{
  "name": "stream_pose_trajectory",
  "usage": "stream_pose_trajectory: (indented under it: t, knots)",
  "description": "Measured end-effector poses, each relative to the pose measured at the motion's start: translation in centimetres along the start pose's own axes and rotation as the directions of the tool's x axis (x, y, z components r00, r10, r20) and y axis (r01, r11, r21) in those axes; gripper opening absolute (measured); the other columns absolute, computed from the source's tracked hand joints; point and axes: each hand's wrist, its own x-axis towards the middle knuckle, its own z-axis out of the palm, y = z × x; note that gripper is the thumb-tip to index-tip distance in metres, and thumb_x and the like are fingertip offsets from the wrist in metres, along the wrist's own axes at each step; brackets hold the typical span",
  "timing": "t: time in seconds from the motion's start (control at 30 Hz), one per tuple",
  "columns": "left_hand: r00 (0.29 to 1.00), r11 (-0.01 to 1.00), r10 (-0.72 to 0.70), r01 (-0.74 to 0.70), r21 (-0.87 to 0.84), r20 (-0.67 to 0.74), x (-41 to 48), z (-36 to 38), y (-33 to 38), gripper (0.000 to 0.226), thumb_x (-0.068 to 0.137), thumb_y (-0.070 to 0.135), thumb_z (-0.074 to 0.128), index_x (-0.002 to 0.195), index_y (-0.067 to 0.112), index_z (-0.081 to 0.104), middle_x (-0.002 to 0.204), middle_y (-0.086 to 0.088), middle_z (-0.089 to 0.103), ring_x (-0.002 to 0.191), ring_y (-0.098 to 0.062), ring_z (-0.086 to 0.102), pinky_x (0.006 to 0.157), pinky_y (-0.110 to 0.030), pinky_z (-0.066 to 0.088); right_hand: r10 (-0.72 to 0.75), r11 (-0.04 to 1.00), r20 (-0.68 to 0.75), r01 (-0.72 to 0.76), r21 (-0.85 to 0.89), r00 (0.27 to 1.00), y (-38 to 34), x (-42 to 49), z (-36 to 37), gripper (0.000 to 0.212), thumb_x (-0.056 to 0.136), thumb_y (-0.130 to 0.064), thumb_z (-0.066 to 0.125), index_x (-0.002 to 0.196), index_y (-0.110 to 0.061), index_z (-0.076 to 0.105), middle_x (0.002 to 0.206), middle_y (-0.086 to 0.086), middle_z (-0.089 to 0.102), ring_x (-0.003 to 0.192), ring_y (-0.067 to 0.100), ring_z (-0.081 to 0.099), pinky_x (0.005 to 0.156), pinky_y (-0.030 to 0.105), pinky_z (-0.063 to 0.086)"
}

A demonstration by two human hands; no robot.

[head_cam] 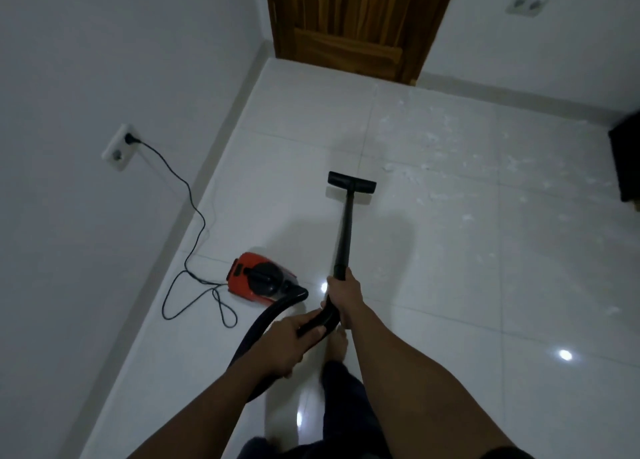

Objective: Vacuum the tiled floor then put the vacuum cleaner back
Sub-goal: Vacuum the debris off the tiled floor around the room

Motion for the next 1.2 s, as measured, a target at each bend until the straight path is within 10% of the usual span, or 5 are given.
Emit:
stream_pose_trajectory:
  t: [0.2, 0.37, 0.6, 1.0, 1.2]
  knots:
    - [0.996, 1.0, 0.005, -0.003, -0.016, 0.087, -9.5, 3.1, -7.6, 0.029, 0.091, 0.061, 0.058, 0.109, 0.081, 0.047, 0.061, 0.012, 0.059, 0.057, -0.006, 0.052, 0.048, -0.026, 0.046, 0.034, 0.994, -0.027, -0.031, 0.101, 0.999, 10.9, -7.6, 1.5, 0.053, 0.103, -0.017, 0.052, 0.155, -0.019, 0.042, 0.102, 0.021, 0.06, 0.072, 0.032, 0.061, 0.084, 0.054, 0.061]
    - [0.987, 1.0, -0.009, 0.004, 0.028, 0.163, -16.6, 6.2, -13.4, 0.044, 0.093, 0.059, 0.057, 0.134, 0.065, 0.045, 0.071, 0.006, 0.059, 0.059, -0.009, 0.049, 0.047, -0.026, 0.044, 0.053, 0.993, -0.057, -0.047, 0.107, 0.997, 19.6, -13.9, 2.3, 0.053, 0.104, -0.017, 0.052, 0.155, -0.019, 0.042, 0.102, 0.018, 0.06, 0.081, 0.032, 0.059, 0.089, 0.055, 0.06]
    - [0.964, 0.995, -0.018, -0.008, 0.099, 0.266, -23.9, 10.4, -17.0, 0.047, 0.098, 0.052, 0.056, 0.144, 0.05, 0.047, 0.083, 0.022, 0.07, 0.053, 0.006, 0.056, 0.045, -0.012, 0.041, 0.124, 0.987, -0.078, -0.115, 0.11, 0.989, 27.8, -21.4, 0.9, 0.049, 0.107, -0.017, 0.052, 0.155, -0.018, 0.043, 0.089, 0.01, 0.061, 0.062, 0.02, 0.058, 0.049, 0.027, 0.051]
    - [0.958, 0.989, -0.074, 0.034, 0.147, 0.278, -25.7, 15.8, -20.1, 0.05, 0.098, 0.054, 0.056, 0.146, 0.048, 0.045, 0.058, 0.013, 0.06, 0.049, -0.005, 0.052, 0.044, -0.017, 0.043, 0.174, 0.982, -0.015, -0.172, 0.085, 0.985, 34.0, -22.5, -1.5, 0.048, 0.106, -0.013, 0.051, 0.153, -0.012, 0.044, 0.102, 0.016, 0.062, 0.069, 0.023, 0.058, 0.064, 0.037, 0.058]
    - [0.964, 0.989, -0.089, 0.056, 0.138, 0.252, -23.5, 18.0, -17.8, 0.049, 0.099, 0.051, 0.055, 0.147, 0.047, 0.044, 0.051, 0.023, 0.058, 0.055, -0.009, 0.053, 0.046, -0.016, 0.042, 0.192, 0.974, 0.011, -0.192, 0.119, 0.981, 32.6, -20.0, -4.4, 0.046, 0.106, -0.013, 0.052, 0.152, -0.012, 0.044, 0.09, 0.013, 0.058, 0.062, 0.021, 0.055, 0.046, 0.028, 0.052]
